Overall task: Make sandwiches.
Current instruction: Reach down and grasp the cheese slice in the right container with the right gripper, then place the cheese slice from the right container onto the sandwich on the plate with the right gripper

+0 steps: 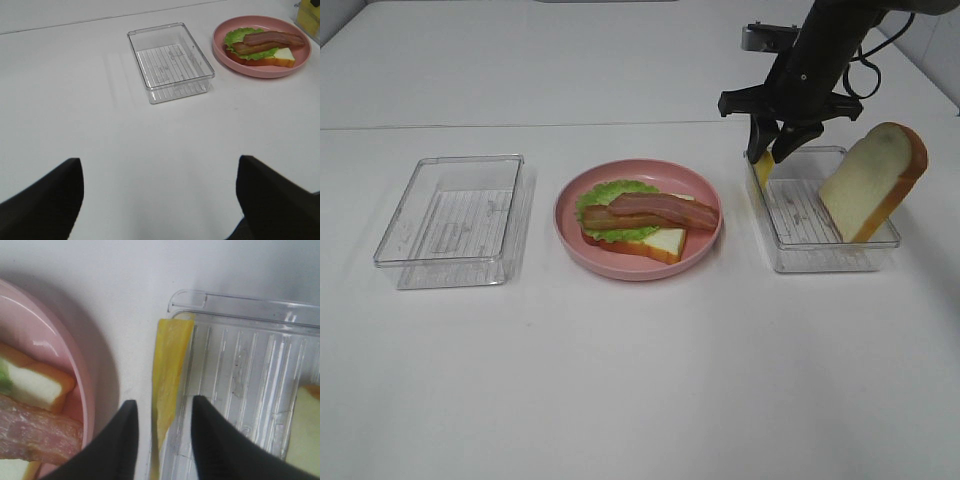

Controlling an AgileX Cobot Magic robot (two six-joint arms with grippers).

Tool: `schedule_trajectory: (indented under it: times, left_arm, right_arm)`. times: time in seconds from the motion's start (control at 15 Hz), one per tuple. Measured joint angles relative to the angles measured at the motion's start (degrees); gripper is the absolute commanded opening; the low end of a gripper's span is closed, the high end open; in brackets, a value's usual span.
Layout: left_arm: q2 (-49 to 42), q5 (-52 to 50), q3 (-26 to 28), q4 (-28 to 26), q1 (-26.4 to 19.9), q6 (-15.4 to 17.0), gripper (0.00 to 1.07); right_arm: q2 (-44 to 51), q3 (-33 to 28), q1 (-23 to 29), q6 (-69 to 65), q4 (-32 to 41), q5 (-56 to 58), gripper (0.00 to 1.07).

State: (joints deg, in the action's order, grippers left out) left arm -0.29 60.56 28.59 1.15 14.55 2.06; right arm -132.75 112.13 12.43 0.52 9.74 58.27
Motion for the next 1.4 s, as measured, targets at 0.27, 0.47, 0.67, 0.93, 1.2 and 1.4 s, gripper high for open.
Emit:
schedule_trajectory:
  times: [0.27, 0.47, 0.67, 0.93, 1.2, 1.4]
  left_arm:
    - [0.00, 0.00, 0.00, 0.00, 0.00, 0.00, 0.79]
    - [0.00, 0.00, 0.00, 0.00, 0.00, 0.00, 0.79]
    - [0.00, 0.00, 0.00, 0.00, 0.00, 0.00, 0.79]
    - [0.00, 0.00, 0.00, 0.00, 0.00, 0.00, 0.79]
    - [0.00, 0.00, 0.00, 0.00, 0.00, 0.00, 0.79]
    - [0.00, 0.00, 0.00, 0.00, 0.00, 0.00, 0.79]
  right_arm:
    - [0.00, 0.23, 0.00, 0.00, -0.40, 1.03, 0.00]
    - [0.74, 2.98, 0.00, 0.00, -0.57, 4.13, 0.00]
    - [4.07, 3.84, 0.00, 0.97, 2.75, 4.76, 0.00]
    - [6.82, 4.01, 0.40, 13.24, 28.02, 7.62, 0.00]
    - [3.50, 4.01, 5.27, 16.50, 34.61, 9.45, 0.00]
    - [-1.32, 4.01, 10.08, 16.56, 36.96, 10.03, 0.00]
